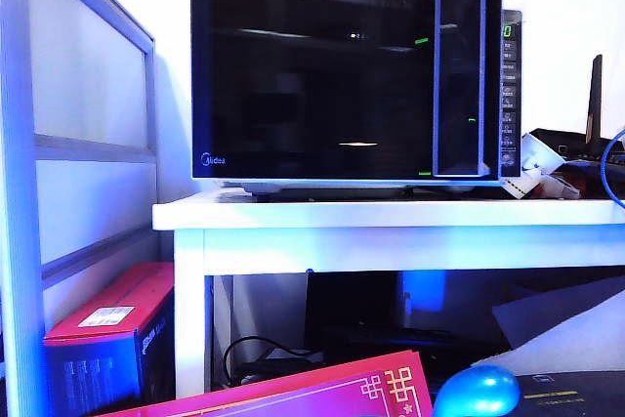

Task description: Open the microwave door, place the orange inside the microwave, then close the microwave door.

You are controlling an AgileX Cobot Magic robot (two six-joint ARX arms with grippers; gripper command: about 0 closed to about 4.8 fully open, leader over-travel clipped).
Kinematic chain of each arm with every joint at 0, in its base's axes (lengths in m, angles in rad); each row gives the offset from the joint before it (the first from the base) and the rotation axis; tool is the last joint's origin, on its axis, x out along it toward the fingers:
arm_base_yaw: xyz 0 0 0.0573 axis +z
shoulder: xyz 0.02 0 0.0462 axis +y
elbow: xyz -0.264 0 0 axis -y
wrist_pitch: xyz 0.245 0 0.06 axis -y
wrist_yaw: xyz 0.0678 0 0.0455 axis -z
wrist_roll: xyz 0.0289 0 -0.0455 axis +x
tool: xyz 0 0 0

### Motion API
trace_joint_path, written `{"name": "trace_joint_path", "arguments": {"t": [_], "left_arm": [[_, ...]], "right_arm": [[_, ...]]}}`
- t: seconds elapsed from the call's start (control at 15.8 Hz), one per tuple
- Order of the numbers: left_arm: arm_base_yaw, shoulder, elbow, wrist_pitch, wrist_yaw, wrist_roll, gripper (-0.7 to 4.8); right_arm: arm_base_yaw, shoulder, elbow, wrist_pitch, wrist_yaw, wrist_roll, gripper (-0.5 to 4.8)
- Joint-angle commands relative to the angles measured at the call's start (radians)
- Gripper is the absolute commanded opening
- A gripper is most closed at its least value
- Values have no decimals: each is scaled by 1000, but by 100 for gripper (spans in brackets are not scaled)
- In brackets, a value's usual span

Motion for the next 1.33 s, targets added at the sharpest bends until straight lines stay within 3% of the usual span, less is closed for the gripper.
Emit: {"name": "trace_joint_path", "arguments": {"t": [0.06, 0.38, 0.76, 1.07, 1.33], "left_arm": [[0, -4, 2, 7, 2, -3, 367], [0, -4, 2, 5, 2, -3, 367], [0, -4, 2, 0, 2, -3, 367], [0, -4, 2, -8, 2, -3, 367], [0, -4, 2, -10, 2, -3, 367]], "right_arm": [[1, 8, -1, -7, 100, 5, 49], [29, 64, -1, -88, 111, -1, 49], [124, 88, -1, -154, 96, -128, 49], [145, 88, -1, -162, -146, -133, 48], [145, 77, 0, -157, -38, -118, 48]]}}
